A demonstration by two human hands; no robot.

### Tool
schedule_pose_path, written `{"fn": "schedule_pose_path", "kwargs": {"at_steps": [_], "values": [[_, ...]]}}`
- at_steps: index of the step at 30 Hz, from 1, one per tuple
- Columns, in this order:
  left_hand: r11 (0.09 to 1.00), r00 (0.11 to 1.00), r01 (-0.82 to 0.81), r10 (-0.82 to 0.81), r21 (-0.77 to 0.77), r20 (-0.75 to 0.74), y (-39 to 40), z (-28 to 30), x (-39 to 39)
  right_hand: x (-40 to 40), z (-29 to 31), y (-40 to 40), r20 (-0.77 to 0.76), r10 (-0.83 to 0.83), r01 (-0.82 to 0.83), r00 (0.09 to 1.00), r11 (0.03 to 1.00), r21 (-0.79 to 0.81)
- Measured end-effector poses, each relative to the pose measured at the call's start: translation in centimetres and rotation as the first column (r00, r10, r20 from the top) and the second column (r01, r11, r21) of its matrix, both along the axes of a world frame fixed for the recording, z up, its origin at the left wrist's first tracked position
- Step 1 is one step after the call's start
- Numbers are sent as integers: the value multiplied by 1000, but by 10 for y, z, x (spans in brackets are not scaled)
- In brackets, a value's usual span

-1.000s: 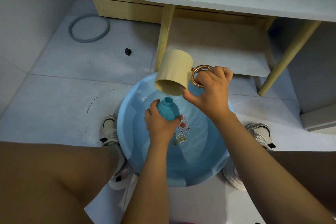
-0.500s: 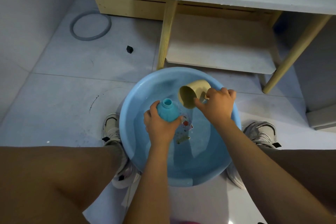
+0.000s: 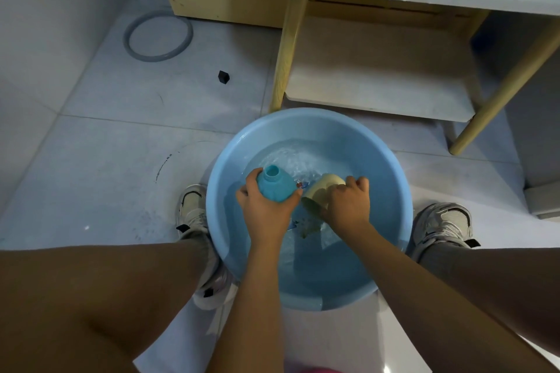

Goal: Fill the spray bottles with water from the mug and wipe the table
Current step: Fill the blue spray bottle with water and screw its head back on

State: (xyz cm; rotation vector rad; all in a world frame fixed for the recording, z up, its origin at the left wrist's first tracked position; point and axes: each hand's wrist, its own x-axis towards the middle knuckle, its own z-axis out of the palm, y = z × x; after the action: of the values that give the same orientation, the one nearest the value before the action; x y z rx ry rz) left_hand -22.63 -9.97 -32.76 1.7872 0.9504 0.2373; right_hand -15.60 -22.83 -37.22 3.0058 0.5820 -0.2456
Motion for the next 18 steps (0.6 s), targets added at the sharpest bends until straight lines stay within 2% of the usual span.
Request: {"fn": "schedule_pose_path", "kwargs": {"at_steps": [3, 5, 7, 10, 13, 18], "values": [[1000, 1000, 0, 0, 7, 4, 0, -1, 0, 2, 16, 3, -100, -35, 25, 994, 995, -93], [1000, 1000, -20, 20, 10, 14, 0, -1, 0, 12, 19, -2, -156, -137, 134, 978, 991, -28], [999, 999, -40, 40, 13, 15, 2, -1, 0, 22, 27, -8, -275, -272, 294, 922, 955, 43], [999, 999, -46, 45, 17, 17, 2, 1, 1, 34, 31, -18, -469, -419, 530, 777, 838, 130], [999, 999, -27, 26, 22, 24, -1, 2, 2, 39, 38, -25, -586, -437, 659, 682, 715, 235], [999, 1000, 21, -21, 46, 1, -6, -1, 2, 42, 52, -24, -597, -379, 675, 708, 613, 412]]}}
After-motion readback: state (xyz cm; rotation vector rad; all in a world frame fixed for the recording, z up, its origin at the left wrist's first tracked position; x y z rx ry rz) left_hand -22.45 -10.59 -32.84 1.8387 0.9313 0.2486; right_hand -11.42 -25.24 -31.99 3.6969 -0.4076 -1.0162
